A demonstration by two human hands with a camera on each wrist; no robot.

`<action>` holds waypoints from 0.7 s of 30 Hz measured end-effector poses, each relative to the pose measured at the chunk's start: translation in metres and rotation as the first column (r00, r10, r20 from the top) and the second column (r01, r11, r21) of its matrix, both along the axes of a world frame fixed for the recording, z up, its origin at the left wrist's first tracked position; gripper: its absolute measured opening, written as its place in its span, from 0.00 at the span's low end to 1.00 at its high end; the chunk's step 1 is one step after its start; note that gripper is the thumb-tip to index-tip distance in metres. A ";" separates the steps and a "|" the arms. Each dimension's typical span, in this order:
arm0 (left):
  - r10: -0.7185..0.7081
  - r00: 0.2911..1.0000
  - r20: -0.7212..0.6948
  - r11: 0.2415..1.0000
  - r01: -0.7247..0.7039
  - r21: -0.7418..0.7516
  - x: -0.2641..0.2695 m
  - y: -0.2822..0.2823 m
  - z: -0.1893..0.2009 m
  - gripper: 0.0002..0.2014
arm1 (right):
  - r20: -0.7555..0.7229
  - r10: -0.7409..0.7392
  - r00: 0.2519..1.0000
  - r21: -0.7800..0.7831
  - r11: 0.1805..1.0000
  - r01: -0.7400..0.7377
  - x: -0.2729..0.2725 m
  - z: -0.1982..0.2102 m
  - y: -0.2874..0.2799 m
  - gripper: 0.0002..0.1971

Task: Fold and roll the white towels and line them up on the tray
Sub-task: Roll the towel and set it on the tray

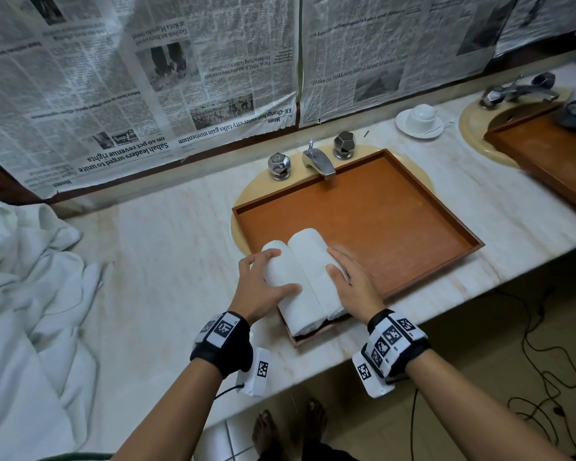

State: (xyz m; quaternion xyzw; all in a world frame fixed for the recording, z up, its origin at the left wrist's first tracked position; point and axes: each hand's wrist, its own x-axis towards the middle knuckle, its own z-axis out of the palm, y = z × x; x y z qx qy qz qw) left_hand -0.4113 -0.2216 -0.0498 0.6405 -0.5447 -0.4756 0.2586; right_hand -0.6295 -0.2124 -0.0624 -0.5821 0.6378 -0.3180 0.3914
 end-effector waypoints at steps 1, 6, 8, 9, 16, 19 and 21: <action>0.004 1.000 -0.012 1.000 -0.004 0.006 0.000 0.000 0.000 0.37 | 0.003 -0.015 1.000 -0.003 1.000 0.015 0.000 0.000 0.001 0.19; 0.016 0.999 -0.035 1.000 -0.016 0.005 -0.003 -0.002 -0.001 0.33 | 0.047 -0.054 0.997 0.012 0.998 0.053 -0.004 -0.004 0.003 0.18; 0.016 0.999 -0.042 1.000 -0.016 0.007 -0.004 -0.004 0.001 0.33 | 0.044 -0.059 0.997 0.017 0.998 0.058 -0.005 -0.004 0.001 0.19; 0.015 0.999 -0.045 1.000 -0.014 0.013 -0.005 -0.006 0.001 0.32 | 0.042 -0.062 0.997 0.020 0.998 0.061 -0.006 -0.004 0.000 0.19; 0.002 0.998 -0.059 0.999 0.001 0.052 -0.010 -0.016 0.008 0.33 | 0.023 -0.078 0.997 0.019 0.997 0.077 -0.009 -0.006 -0.006 0.19; -0.005 0.999 -0.053 0.998 0.008 0.056 -0.011 -0.017 0.009 0.33 | 0.023 -0.059 0.998 0.042 0.997 0.058 -0.011 -0.002 -0.006 0.20; -0.009 0.999 -0.040 0.999 0.011 0.042 -0.011 -0.015 0.008 0.32 | 0.025 -0.054 0.998 0.059 0.997 0.053 -0.011 0.000 -0.005 0.20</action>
